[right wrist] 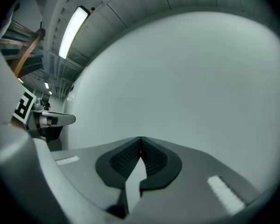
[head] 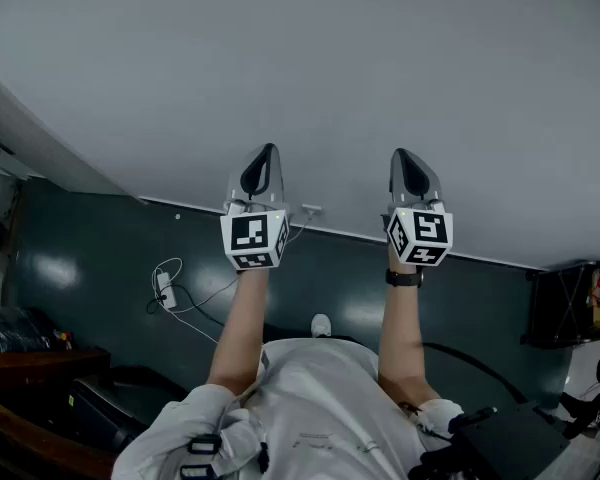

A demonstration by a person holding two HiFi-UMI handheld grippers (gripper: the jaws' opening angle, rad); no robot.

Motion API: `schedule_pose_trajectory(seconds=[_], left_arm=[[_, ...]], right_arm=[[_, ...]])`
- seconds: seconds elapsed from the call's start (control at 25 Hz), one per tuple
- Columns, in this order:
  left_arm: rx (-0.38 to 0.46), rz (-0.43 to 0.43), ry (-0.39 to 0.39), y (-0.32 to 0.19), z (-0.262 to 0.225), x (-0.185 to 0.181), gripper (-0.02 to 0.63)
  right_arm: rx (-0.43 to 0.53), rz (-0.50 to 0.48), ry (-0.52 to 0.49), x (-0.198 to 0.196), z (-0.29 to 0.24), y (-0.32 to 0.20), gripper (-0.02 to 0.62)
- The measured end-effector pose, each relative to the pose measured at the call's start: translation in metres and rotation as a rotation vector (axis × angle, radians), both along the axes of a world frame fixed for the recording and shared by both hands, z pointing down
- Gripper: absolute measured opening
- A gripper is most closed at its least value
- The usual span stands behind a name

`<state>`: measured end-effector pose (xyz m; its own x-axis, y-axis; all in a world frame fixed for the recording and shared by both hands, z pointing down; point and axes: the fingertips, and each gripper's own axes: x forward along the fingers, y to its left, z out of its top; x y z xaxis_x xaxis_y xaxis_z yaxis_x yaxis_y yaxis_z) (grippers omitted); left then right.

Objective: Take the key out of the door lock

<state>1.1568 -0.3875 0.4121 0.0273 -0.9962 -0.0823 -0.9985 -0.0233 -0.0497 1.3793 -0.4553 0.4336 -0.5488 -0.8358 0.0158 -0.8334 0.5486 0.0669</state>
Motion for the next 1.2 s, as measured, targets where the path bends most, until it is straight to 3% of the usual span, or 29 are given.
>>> schedule_pose_trajectory(seconds=[0.24,0.52,0.8,0.96,1.2], left_arm=[[-0.01,-0.068,0.013,0.035,-0.006,-0.044,-0.002],[-0.02,-0.214,0.074,0.093,-0.007,-0.135,-0.002],[-0.014,-0.55,0.098,0.22,-0.004,-0.28,0.002],[0.021,-0.758,0.063,0.302,-0.012,-0.349,0.002],[0.041,-0.936,0.022,0.394,-0.021,-0.42,0.002]], right_arm=[[-0.003,-0.1,-0.011,-0.054,-0.011,0.01,0.005],[-0.061,-0.358,-0.051,-0.191,0.0,0.016,0.005],[-0.082,-0.619,-0.096,-0.359,0.006,0.064,0.005],[-0.081,-0.79,-0.094,-0.454,0.0,0.116,0.002],[-0.037,-0.987,-0.089,-0.578,-0.018,0.209,-0.005]])
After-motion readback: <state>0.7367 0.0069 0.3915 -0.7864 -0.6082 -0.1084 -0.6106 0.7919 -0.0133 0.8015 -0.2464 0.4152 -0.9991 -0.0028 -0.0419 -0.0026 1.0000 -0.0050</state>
